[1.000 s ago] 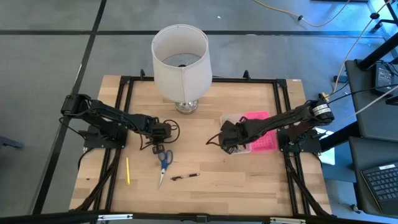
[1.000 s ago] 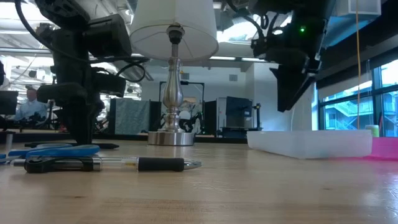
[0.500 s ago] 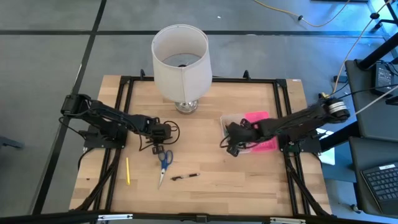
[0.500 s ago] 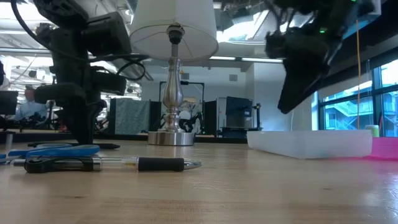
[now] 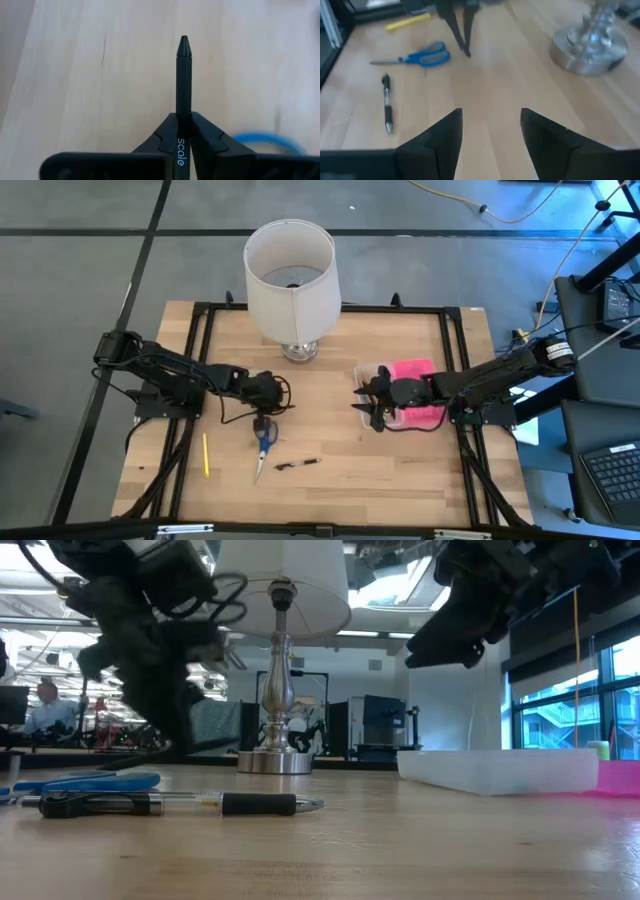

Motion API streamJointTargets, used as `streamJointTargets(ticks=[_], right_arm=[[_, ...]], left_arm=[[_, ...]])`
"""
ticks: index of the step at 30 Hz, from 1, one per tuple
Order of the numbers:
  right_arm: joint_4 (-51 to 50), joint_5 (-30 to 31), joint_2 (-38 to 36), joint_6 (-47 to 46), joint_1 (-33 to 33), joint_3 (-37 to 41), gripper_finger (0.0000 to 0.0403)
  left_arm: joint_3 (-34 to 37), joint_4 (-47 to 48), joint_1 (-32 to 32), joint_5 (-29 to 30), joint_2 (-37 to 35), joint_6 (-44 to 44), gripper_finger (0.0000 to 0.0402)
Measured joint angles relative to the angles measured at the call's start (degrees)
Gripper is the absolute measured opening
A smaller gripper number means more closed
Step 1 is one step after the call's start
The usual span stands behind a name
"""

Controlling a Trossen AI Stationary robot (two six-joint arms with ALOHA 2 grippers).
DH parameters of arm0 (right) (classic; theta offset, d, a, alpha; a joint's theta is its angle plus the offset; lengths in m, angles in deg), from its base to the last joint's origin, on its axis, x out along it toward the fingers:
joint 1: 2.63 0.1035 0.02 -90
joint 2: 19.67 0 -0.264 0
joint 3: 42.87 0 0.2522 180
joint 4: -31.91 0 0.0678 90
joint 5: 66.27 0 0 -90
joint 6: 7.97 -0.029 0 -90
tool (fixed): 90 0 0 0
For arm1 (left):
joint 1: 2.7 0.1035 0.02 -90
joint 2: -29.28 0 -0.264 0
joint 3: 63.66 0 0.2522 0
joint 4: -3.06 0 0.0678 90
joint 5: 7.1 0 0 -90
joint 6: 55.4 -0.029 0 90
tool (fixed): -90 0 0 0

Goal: Pick & place school supplies into a supply box
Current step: Put the black pen into the supply box

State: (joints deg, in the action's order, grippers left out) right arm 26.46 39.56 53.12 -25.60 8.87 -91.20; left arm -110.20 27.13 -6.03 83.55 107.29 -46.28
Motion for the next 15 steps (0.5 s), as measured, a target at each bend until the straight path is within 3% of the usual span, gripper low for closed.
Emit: streamJointTargets(ticks=[10, 15], right_arm=[[13.3, 0.0, 3.6, 6.0, 0.0, 1.2, 0.0204], [17.6, -0.8, 4.7, 8.4, 0.0, 1.2, 0.0204]], left_arm=[[-0.2, -26.1, 0.0, -1.8, -0.1, -10.5, 0.0024], [-0.2, -34.4, 0.0, -1.8, -0.1, -14.3, 0.0024]])
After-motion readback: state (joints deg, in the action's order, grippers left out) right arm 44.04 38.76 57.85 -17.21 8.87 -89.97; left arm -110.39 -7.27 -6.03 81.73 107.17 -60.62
